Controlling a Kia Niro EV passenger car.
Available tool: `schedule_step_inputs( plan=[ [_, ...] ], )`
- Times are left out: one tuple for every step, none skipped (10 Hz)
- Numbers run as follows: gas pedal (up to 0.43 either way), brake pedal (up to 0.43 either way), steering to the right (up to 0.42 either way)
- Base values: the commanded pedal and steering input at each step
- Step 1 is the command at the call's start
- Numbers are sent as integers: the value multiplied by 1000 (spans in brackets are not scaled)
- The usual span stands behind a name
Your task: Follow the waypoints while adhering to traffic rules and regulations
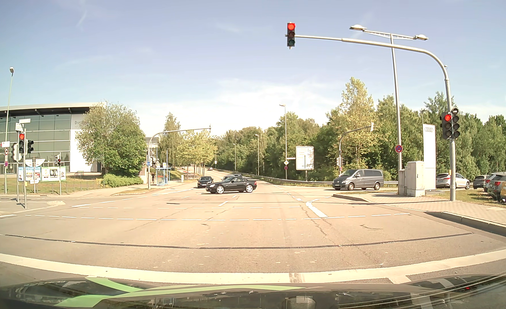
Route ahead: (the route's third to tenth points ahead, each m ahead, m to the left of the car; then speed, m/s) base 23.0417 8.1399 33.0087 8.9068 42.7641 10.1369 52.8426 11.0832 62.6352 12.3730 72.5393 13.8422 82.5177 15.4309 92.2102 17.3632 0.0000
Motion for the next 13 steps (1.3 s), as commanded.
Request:
schedule_step_inputs(
  plan=[
    [0, 213, -9],
    [0, 213, -9],
    [0, 213, -10],
    [0, 213, -10],
    [0, 213, -10],
    [0, 213, -10],
    [0, 213, -10],
    [0, 220, -10],
    [0, 213, -10],
    [0, 220, -10],
    [0, 220, -10],
    [0, 220, -10],
    [0, 213, -10]
  ],
)
